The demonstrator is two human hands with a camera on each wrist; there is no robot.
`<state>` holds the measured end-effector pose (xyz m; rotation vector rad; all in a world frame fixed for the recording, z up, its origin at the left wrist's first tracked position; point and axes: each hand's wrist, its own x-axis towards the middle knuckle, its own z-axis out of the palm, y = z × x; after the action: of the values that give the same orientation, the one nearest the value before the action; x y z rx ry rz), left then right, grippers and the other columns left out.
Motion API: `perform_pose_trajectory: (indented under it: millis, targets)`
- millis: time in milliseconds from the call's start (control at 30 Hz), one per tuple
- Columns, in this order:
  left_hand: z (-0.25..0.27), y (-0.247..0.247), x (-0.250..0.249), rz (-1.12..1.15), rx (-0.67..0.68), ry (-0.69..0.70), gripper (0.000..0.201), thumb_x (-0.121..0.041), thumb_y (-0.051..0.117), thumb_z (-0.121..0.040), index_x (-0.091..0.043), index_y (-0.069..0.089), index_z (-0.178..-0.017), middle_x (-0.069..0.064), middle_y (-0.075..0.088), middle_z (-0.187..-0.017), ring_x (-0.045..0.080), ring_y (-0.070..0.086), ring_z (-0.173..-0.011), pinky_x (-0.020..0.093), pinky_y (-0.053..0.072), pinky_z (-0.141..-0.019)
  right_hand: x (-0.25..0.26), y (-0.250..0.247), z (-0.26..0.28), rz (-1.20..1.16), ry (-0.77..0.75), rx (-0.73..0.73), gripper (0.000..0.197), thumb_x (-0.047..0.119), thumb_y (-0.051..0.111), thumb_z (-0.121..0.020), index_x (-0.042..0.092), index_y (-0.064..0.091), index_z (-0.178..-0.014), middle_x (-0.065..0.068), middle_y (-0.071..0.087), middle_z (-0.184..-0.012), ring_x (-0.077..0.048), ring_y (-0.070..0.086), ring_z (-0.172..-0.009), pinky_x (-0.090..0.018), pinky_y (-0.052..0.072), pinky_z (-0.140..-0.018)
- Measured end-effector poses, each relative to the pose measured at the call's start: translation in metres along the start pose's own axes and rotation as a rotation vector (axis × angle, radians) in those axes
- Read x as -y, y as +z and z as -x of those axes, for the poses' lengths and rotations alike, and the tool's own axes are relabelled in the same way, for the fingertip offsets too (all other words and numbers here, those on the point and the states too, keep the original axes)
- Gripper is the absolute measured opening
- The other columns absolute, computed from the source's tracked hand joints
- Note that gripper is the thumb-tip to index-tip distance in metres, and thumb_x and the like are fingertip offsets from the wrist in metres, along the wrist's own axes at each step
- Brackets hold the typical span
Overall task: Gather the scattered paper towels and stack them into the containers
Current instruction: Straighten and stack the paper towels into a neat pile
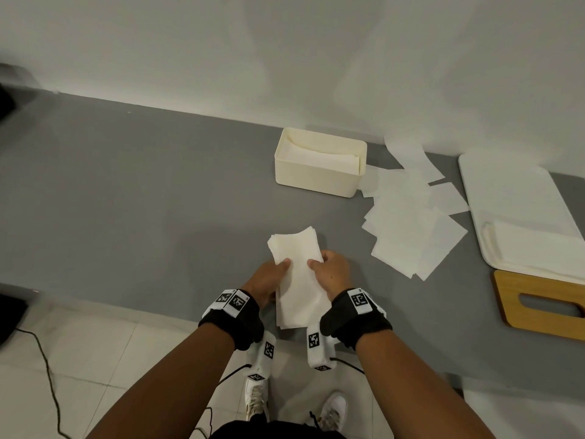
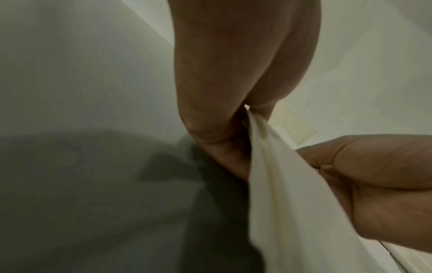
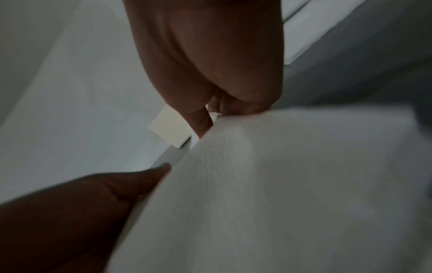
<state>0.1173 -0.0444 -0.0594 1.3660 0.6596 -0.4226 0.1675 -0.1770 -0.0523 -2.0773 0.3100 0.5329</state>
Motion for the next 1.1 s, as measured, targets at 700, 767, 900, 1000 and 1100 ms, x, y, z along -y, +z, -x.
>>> perform_pose_trajectory:
  millis: [700, 767, 900, 1000, 1100]
  targets:
    - [0.016, 0.063, -0.046, -0.299, -0.023, 0.664, 0.035, -0.019, 0.050, -0.099, -0.014, 0.034, -0.129, -0.001, 0.052, -0.118, 0.017, 0.055, -0.106, 0.031, 0.051, -0.086, 0.017, -0.074, 0.037, -0.327, -0.266, -0.114, 0.064, 0.001, 0.058, -0.086, 0.021, 0.034, -0.141, 0.003, 0.050, -0.121, -0.016, 0.050, -0.112, -0.019, 0.044, -0.081]
    - [0.017, 0.066, -0.046, -0.289, -0.029, 0.695, 0.033, -0.018, 0.049, -0.099, -0.017, 0.033, -0.128, -0.005, 0.052, -0.116, 0.014, 0.055, -0.104, 0.028, 0.051, -0.086, 0.020, -0.074, 0.037, -0.322, -0.291, -0.126, 0.054, 0.002, 0.054, -0.087, 0.020, 0.040, -0.136, 0.004, 0.053, -0.114, -0.017, 0.052, -0.109, -0.014, 0.042, -0.073]
    - [0.021, 0.067, -0.046, -0.240, -0.031, 0.758, 0.036, -0.018, 0.049, -0.099, -0.019, 0.031, -0.131, -0.015, 0.051, -0.116, -0.002, 0.055, -0.102, 0.019, 0.052, -0.083, 0.020, -0.073, 0.043, -0.359, -0.353, -0.197, 0.050, 0.004, 0.051, -0.088, 0.020, 0.041, -0.135, 0.001, 0.054, -0.117, -0.013, 0.053, -0.102, -0.015, 0.047, -0.075]
    - [0.016, 0.066, -0.037, -0.289, -0.065, 0.756, 0.039, -0.013, 0.052, -0.098, -0.016, 0.033, -0.132, -0.013, 0.052, -0.113, 0.003, 0.056, -0.101, 0.019, 0.049, -0.085, 0.009, -0.064, 0.043, -0.331, -0.340, -0.186, 0.047, 0.003, 0.049, -0.088, 0.020, 0.041, -0.132, -0.003, 0.055, -0.120, -0.020, 0.055, -0.108, -0.030, 0.051, -0.087]
    - [0.013, 0.067, -0.034, -0.290, -0.137, 0.759, 0.034, -0.009, 0.052, -0.097, -0.019, 0.037, -0.126, -0.018, 0.054, -0.108, -0.002, 0.057, -0.099, 0.012, 0.046, -0.081, 0.001, -0.060, 0.041, -0.305, -0.358, -0.188, 0.043, 0.002, 0.048, -0.089, 0.020, 0.042, -0.127, -0.002, 0.056, -0.116, -0.020, 0.056, -0.104, -0.020, 0.048, -0.079]
